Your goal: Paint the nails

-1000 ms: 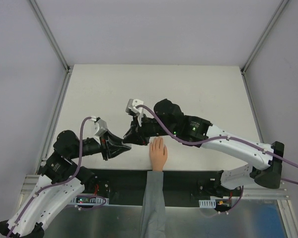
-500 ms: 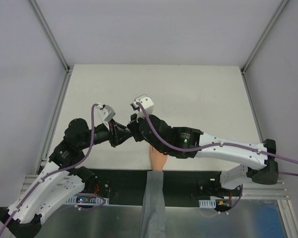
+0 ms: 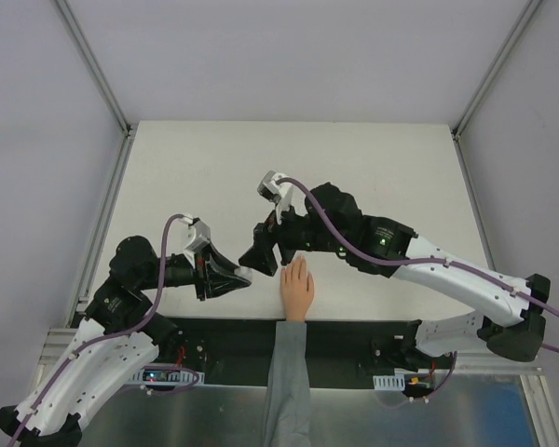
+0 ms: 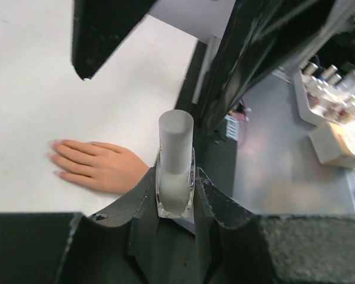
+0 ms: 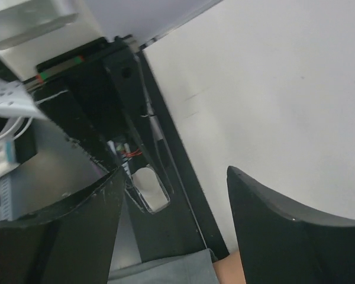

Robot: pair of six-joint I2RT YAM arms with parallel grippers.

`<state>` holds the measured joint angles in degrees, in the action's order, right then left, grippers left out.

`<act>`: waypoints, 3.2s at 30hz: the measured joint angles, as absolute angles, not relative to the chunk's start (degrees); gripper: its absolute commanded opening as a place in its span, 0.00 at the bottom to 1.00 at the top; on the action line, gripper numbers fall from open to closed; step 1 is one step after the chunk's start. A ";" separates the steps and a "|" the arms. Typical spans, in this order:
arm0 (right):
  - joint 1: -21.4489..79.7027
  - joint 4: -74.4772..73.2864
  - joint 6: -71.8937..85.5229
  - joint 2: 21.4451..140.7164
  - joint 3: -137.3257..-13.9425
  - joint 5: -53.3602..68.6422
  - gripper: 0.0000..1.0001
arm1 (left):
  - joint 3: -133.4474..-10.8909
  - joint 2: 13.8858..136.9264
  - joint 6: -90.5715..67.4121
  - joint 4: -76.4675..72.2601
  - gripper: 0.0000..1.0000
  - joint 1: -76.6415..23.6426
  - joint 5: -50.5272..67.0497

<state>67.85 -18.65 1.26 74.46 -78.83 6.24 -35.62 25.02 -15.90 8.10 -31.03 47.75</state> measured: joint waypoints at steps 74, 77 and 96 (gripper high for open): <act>66.98 -8.93 -2.57 75.61 -76.97 34.00 0.47 | -34.72 17.78 -16.10 7.97 0.00 -31.03 52.31; 66.78 -7.38 -2.55 76.77 -76.97 36.40 0.37 | -34.74 17.76 -16.34 7.92 0.00 -31.03 53.25; 69.82 -4.43 -0.78 78.37 -75.75 15.92 0.01 | -35.18 18.06 -15.25 11.44 0.00 -31.20 38.20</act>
<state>69.82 -4.43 -0.78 78.37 -75.75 15.92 -35.18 18.06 -15.25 11.44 -31.20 38.20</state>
